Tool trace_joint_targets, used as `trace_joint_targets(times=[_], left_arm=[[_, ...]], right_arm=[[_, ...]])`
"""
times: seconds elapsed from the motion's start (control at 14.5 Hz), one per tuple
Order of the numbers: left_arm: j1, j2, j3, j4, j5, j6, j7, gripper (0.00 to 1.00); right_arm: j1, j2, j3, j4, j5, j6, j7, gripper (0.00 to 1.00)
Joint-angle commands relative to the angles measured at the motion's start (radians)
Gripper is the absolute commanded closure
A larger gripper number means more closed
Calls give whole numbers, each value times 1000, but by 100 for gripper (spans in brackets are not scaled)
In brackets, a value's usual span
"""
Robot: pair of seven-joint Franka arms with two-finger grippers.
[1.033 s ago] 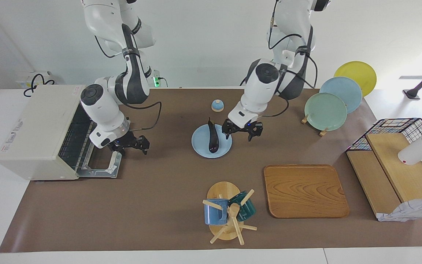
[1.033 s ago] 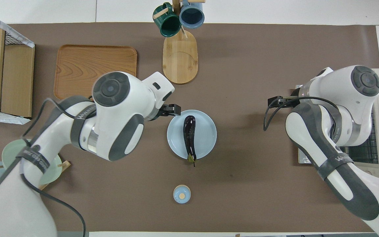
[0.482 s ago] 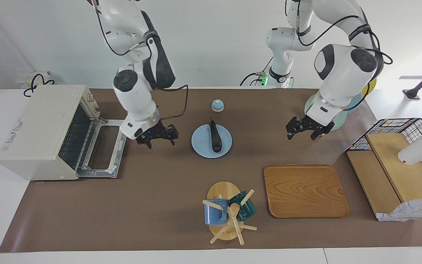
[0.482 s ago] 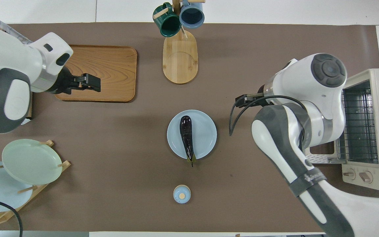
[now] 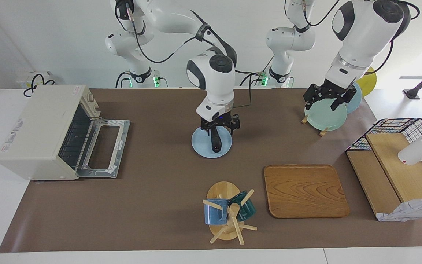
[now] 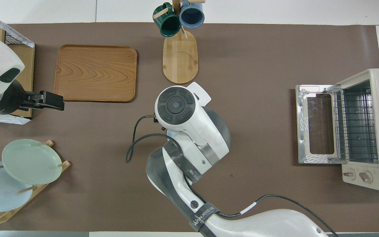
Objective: Put eggplant into oven
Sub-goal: 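Grasp the eggplant on the plate with the right gripper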
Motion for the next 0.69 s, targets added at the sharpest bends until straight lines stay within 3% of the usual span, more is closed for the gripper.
trace_joint_targets(times=[0.0,0.21,0.55,0.62], left_arm=[[0,-37,-1,-76,23,0,36,0],[15,-23,-2,-49,24,-5,52,0],[25,0,-13,6,49,-43,55,0],[40,0,-27,6,54,-48,65,0]], right_arm=[[34,78,-8,61,-70,33,27,0],[73,109,-8,39,-78,76,59,0],[99,123,-8,-31,-84,140,65,34],[106,123,-8,-42,-92,142,65,34]])
